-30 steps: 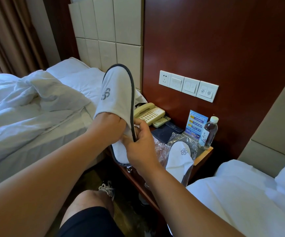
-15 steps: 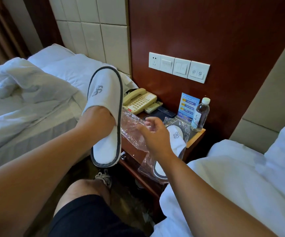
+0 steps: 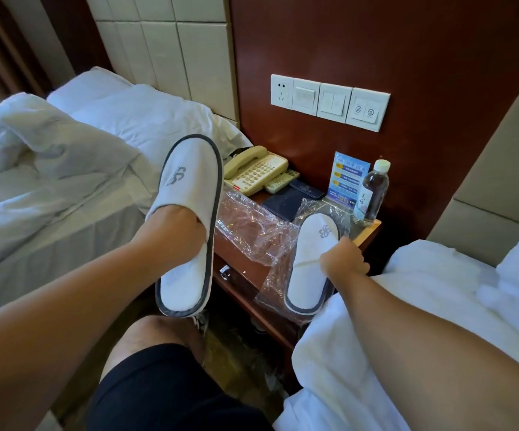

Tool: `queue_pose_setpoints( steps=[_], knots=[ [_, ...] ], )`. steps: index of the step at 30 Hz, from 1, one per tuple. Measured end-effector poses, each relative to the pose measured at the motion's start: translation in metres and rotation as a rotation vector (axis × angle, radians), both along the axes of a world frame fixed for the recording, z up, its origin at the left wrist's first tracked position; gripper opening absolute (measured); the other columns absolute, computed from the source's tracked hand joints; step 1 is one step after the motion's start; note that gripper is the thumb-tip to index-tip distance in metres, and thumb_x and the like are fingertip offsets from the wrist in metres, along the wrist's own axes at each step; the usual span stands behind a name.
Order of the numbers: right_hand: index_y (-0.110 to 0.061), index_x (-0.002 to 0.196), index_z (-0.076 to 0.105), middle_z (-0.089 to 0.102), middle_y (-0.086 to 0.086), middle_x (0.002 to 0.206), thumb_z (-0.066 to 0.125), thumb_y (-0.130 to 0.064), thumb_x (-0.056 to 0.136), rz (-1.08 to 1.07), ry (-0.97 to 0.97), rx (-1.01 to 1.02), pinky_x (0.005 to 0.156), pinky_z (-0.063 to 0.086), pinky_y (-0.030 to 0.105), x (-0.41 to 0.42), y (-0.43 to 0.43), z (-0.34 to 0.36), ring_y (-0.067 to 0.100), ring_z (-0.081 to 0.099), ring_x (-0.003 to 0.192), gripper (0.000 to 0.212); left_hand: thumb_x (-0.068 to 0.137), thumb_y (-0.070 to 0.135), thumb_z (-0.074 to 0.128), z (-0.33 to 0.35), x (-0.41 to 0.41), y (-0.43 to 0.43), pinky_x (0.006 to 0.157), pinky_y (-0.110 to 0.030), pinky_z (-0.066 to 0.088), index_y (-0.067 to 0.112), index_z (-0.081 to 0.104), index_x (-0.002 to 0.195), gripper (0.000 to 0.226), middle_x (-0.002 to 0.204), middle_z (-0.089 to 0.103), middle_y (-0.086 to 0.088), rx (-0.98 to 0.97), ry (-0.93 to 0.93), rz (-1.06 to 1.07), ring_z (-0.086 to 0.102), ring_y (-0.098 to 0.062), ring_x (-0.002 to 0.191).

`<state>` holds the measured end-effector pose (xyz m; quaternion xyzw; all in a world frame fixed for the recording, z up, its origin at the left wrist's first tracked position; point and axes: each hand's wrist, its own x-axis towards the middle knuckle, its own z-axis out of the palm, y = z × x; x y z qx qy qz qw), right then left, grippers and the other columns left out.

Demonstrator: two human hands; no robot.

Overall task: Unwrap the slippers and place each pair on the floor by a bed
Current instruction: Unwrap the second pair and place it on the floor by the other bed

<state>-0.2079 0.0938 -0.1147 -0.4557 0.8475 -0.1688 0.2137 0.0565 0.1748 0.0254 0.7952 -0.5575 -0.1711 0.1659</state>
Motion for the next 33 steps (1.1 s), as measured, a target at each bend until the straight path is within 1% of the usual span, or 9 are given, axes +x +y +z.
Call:
queue_pose_setpoints(
  steps=[2,5,8,10,13,17,21,29,33],
  knots=[
    [-0.008,0.122,0.054,0.059,0.015,0.127,0.056,-0.016,0.087,0.016,-0.048,-0.044,0.090,0.041,0.040,-0.004,0.000,0.006,0.036,0.055,0.114,0.036,0.094,0.015,0.045,0.005,0.002,0.002,0.049,-0.020,0.037,0.011,0.056,0.064,0.033,0.063,0.054,0.000,-0.023,0.093,-0.006,0.047,-0.011,0.055],
    [-0.002,0.122,0.056,0.059,0.019,0.126,0.056,-0.016,0.089,0.026,-0.100,-0.113,0.078,0.046,0.035,-0.006,-0.001,0.022,0.038,0.058,0.111,0.036,0.096,0.009,0.045,0.005,-0.004,0.009,0.072,-0.027,0.052,0.002,0.063,0.103,0.021,0.099,0.067,-0.007,0.048,-0.176,-0.150,0.062,-0.021,0.086],
    [-0.005,0.122,0.059,0.060,0.017,0.124,0.053,-0.017,0.090,0.013,-0.079,-0.187,0.072,0.043,0.031,-0.004,0.001,0.042,0.036,0.058,0.109,0.034,0.093,0.016,0.044,0.008,-0.002,0.008,0.048,-0.019,0.035,0.008,0.058,0.068,0.030,0.061,0.051,0.002,-0.092,-0.024,-0.082,0.045,-0.013,0.054],
    [-0.007,0.112,0.062,0.062,0.015,0.114,0.052,-0.015,0.088,0.047,-0.023,-0.251,0.067,0.044,0.033,-0.001,0.002,0.057,0.035,0.059,0.101,0.026,0.093,0.018,0.043,0.008,-0.002,0.002,0.045,-0.023,0.030,0.016,0.046,0.056,0.037,0.056,0.044,0.002,-0.114,-0.184,-0.114,0.039,-0.015,0.050],
    [-0.012,0.085,0.055,0.061,0.013,0.097,0.053,-0.013,0.084,0.103,0.049,-0.372,0.060,0.039,0.033,0.005,0.007,0.084,0.035,0.056,0.085,0.003,0.090,0.017,0.044,0.014,-0.001,0.000,0.053,-0.029,0.036,0.017,0.045,0.054,0.036,0.055,0.044,-0.001,-0.145,-0.273,-0.161,0.043,-0.020,0.055],
    [-0.015,0.065,0.045,0.057,0.009,0.084,0.052,-0.018,0.090,0.129,-0.032,-0.598,0.048,0.026,0.028,0.023,0.017,0.119,0.027,0.049,0.067,0.026,0.088,0.018,0.046,0.026,0.007,0.003,0.054,-0.028,0.036,0.008,0.064,0.072,0.026,0.057,0.045,0.002,-0.211,-0.396,-0.107,0.041,-0.015,0.053],
    [-0.016,0.095,0.071,0.067,0.003,0.094,0.064,-0.019,0.089,0.319,-0.393,-0.778,0.061,0.042,0.025,0.059,0.031,0.152,0.020,0.062,0.082,0.009,0.097,0.018,0.045,0.039,0.023,0.005,0.074,-0.026,0.039,0.012,0.062,0.110,0.022,0.085,0.046,0.001,-0.072,-0.491,-0.034,0.046,-0.019,0.080],
    [-0.017,0.085,0.067,0.068,-0.003,0.084,0.068,-0.021,0.087,0.571,-0.684,-0.876,0.075,0.057,0.043,0.165,0.083,0.185,0.016,0.064,0.081,0.005,0.076,0.031,0.058,0.068,0.074,0.044,0.052,-0.022,0.036,0.014,0.050,0.066,0.022,0.073,0.055,-0.001,-0.175,-0.315,-0.061,0.050,-0.016,0.063],
    [-0.025,0.087,0.069,0.072,-0.009,0.084,0.069,-0.025,0.087,0.627,-0.780,-0.810,0.079,0.058,0.044,0.212,0.105,0.198,0.010,0.067,0.081,0.001,0.059,0.074,0.058,0.075,0.105,0.078,0.078,-0.031,0.048,0.016,0.050,0.117,0.082,0.113,0.056,-0.003,-0.237,-0.238,0.010,0.057,-0.025,0.100]
  ],
)
